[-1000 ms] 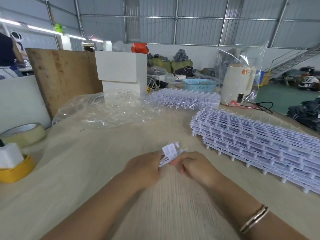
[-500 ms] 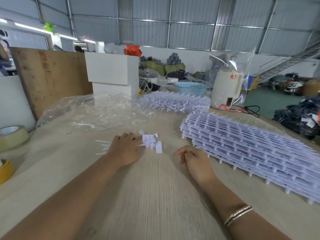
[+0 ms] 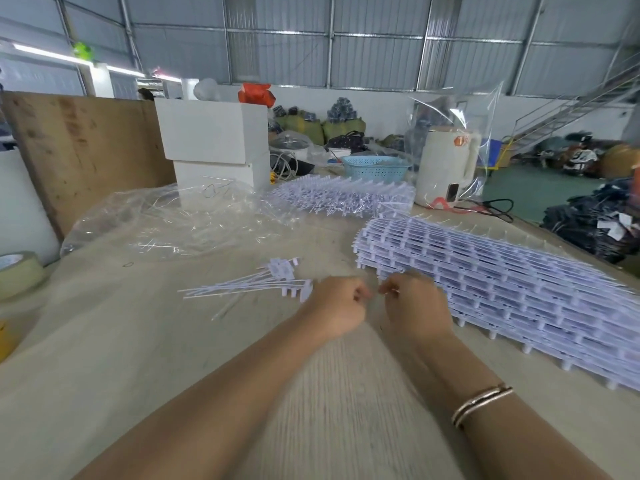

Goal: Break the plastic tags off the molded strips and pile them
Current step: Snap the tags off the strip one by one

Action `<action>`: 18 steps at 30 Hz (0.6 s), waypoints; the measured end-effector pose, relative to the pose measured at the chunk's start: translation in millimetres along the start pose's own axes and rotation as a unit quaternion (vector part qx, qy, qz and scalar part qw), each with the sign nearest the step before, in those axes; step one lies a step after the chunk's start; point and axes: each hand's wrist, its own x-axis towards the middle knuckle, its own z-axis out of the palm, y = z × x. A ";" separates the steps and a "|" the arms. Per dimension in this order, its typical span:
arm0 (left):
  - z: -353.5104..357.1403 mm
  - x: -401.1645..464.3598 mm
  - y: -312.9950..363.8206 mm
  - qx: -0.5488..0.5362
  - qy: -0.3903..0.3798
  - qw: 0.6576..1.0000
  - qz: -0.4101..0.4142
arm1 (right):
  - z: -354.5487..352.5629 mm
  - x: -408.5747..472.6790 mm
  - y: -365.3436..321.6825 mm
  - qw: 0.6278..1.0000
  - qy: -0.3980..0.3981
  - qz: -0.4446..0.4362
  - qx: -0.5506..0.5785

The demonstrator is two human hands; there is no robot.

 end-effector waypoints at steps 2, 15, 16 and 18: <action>12.0 7.1 5.3 -0.062 -0.007 0.997 -0.052 | 0.6 5.0 6.2 0.998 -0.031 0.005 -0.051; 27.6 42.4 23.5 -0.457 0.016 0.861 -0.223 | 5.8 23.3 23.4 0.952 -0.026 -0.128 -0.277; 28.7 43.6 24.8 -0.461 0.007 0.859 -0.223 | 5.0 21.7 24.6 0.957 -0.015 -0.125 -0.262; 28.8 45.0 26.9 -0.459 -0.012 0.859 -0.225 | 3.8 19.1 28.0 0.963 0.001 -0.122 -0.239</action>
